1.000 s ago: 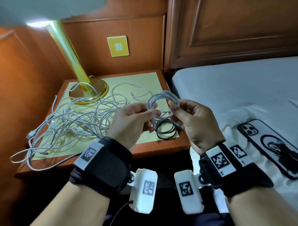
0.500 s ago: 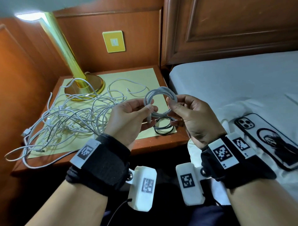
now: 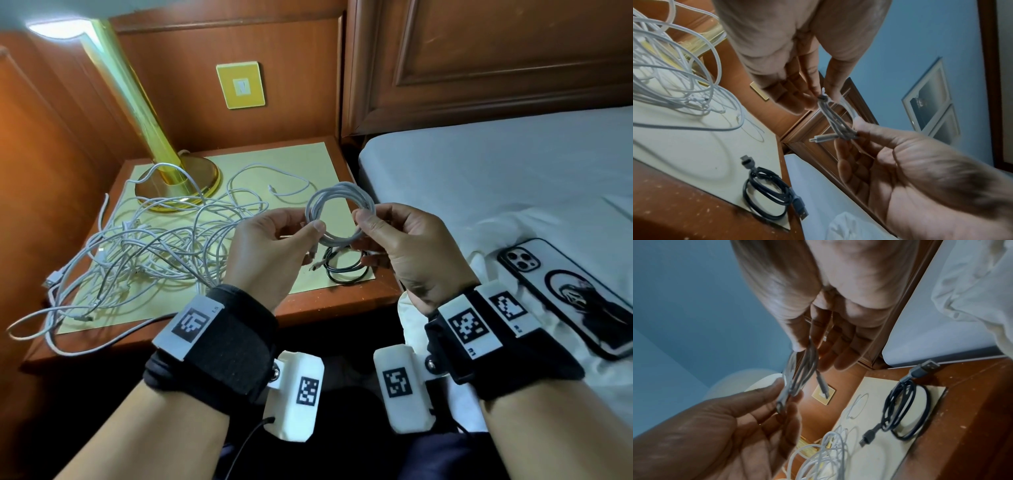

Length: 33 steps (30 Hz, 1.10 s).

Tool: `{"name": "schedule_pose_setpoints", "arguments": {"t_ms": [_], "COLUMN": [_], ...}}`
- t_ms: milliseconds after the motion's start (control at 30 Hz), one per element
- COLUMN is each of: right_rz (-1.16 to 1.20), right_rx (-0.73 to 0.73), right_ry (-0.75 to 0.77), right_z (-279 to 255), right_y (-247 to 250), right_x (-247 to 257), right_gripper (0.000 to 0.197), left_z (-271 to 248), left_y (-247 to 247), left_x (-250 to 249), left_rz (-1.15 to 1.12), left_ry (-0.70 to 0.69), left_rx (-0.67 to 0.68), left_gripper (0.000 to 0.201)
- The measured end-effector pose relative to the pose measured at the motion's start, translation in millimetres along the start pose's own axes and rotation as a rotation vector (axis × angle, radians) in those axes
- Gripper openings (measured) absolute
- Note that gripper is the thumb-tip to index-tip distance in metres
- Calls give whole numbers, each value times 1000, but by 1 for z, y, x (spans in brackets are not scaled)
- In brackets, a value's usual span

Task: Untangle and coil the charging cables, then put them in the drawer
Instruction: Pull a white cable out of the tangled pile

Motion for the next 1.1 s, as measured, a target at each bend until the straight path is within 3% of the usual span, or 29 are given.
{"name": "schedule_pose_setpoints", "arguments": {"t_ms": [167, 500, 700, 867, 1100], "right_rz": [-129, -8, -185, -311, -539], "right_rx": [-132, -241, -241, -255, -338], "right_ry": [54, -84, -153, -232, -220], "right_z": [10, 86, 126, 143, 143], "right_y": [4, -2, -19, -19, -20], "right_x": [-11, -22, -23, -26, -21], "right_gripper": [14, 16, 16, 11, 33], "left_z": [5, 50, 71, 76, 76], "left_y": [-1, 22, 30, 33, 35], "left_x": [8, 51, 62, 62, 52], "left_rz": [45, 257, 463, 449, 389], "left_ry": [29, 47, 2, 1, 9], "left_rx": [16, 0, 135, 189, 200], "left_gripper": [19, 5, 7, 8, 5]}}
Point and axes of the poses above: each hand's wrist, its own z-axis towards the middle knuckle, its own y-axis out of the back of the hand, x = y × z, the point moved 2 cm from there along z, towards the middle knuckle, and after that the axes turned 15 degrees about -y, right-handed, at the moved point
